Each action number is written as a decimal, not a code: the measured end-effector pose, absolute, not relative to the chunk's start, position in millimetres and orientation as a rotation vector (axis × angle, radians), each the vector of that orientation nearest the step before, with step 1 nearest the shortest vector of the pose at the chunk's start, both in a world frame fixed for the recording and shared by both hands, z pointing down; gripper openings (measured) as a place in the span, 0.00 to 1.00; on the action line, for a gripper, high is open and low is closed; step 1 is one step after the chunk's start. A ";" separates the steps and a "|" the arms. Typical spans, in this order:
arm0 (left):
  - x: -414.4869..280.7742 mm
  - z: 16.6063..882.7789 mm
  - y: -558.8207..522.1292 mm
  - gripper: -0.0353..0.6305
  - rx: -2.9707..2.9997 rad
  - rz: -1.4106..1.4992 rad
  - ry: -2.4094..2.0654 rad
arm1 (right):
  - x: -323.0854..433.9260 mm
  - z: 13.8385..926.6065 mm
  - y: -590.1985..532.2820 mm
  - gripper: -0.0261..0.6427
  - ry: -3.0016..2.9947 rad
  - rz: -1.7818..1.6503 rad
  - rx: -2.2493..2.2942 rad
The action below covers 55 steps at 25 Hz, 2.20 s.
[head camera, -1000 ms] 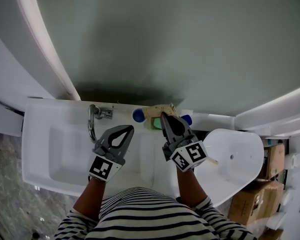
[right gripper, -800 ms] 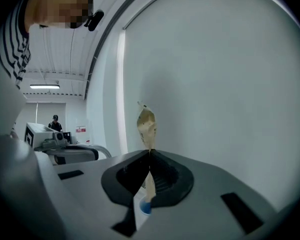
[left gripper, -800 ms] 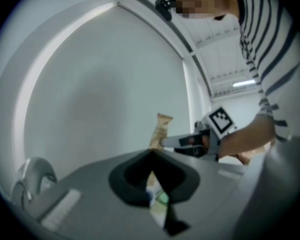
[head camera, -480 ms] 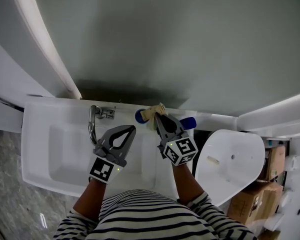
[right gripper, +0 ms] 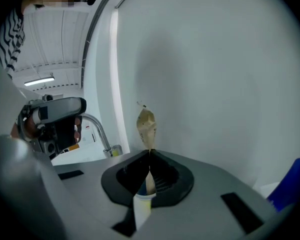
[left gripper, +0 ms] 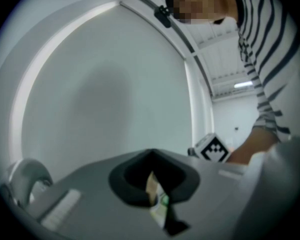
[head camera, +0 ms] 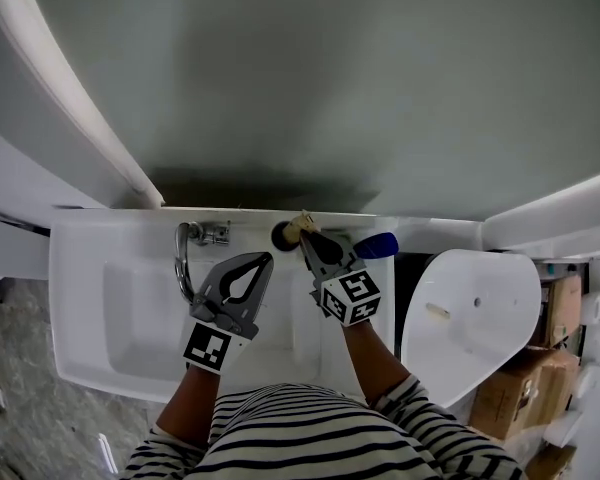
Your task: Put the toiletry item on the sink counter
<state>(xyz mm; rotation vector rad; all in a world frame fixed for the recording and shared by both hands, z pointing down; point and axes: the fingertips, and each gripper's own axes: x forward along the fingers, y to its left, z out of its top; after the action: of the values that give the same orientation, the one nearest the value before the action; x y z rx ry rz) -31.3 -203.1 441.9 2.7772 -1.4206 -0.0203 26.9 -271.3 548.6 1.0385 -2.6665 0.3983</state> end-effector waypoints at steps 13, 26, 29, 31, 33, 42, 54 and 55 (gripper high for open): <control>-29.4 451.5 -205.5 0.06 2.731 -0.011 -1.416 | 29.7 567.7 -274.8 0.05 -2.654 0.477 1.055; -28.2 451.1 -211.2 0.06 2.718 -0.031 -1.424 | 29.8 572.5 -279.3 0.05 -2.655 0.500 1.060; -27.6 449.8 -211.0 0.06 2.718 -0.038 -1.425 | 31.3 572.4 -279.6 0.05 -2.658 0.503 1.064; -27.8 449.6 -210.6 0.06 2.720 -0.038 -1.425 | 31.8 572.1 -278.7 0.05 -2.660 0.501 1.066; -27.7 449.9 -210.6 0.06 2.719 -0.037 -1.427 | 31.7 571.8 -277.7 0.06 -2.664 0.499 1.063; -24.2 450.7 -209.1 0.06 2.723 -0.050 -1.416 | 29.8 573.3 -273.0 0.06 -2.666 0.512 1.036; -21.3 447.6 -207.2 0.06 2.737 -0.048 -1.403 | 31.9 570.1 -270.1 0.21 -2.669 0.547 1.035; -21.2 447.5 -207.2 0.06 2.739 -0.050 -1.402 | 32.5 570.1 -269.6 0.21 -2.667 0.546 1.036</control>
<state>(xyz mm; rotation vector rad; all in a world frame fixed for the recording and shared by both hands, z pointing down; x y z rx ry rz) -21.2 -207.2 447.5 2.7387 -1.4019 -0.0499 32.5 -269.6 570.1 1.0361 -2.6667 0.5456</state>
